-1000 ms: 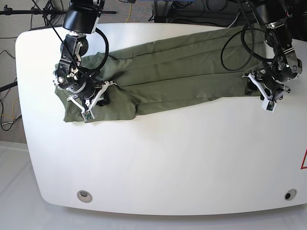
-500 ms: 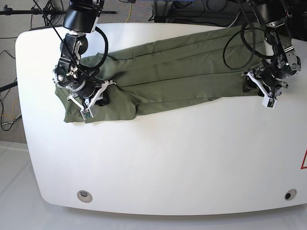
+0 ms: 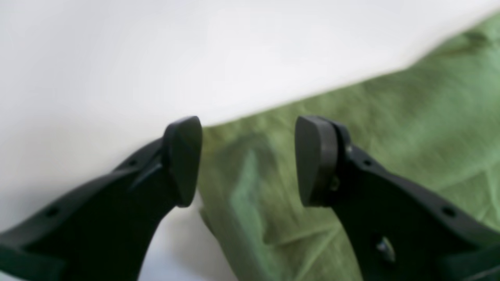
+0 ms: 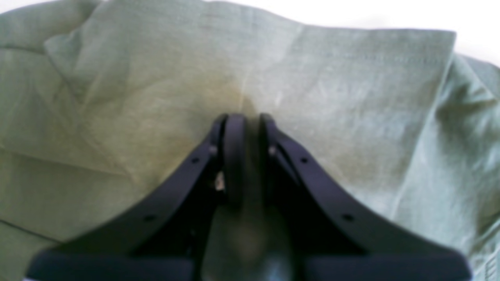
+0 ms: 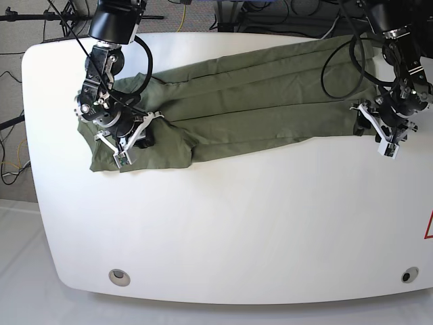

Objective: Fold the T-shirt properly
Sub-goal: 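Pull the band end outward with the left gripper, right gripper holding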

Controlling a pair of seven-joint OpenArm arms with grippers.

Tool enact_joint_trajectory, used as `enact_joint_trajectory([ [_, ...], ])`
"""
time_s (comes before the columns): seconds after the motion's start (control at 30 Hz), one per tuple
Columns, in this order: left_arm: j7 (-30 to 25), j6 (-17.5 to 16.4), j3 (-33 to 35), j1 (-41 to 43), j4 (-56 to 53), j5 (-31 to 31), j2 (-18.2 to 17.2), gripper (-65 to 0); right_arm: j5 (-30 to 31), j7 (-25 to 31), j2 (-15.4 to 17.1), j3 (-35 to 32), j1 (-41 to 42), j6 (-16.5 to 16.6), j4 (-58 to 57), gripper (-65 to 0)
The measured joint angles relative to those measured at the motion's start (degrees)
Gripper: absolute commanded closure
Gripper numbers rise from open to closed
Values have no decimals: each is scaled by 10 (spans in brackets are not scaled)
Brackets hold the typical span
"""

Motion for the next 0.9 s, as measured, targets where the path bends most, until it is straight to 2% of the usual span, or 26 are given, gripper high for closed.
enact_joint_trajectory([
  [0.37,6,-3,0,-6,1,30,-37,-364,0,-2,0,0,2,0,1,-65],
  [0.63,12,-5,3,34,70,21,-44,-373,0,-5,0,0,5,0,1,-67],
  [0.87,26,-28,0,94,139,-32,-46,-373,0,-6,0,0,7,2,1,-71],
  [0.9,33,-28,-5,102,143,-62,-46,-374,0,-6,0,0,6,2,1,-71],
])
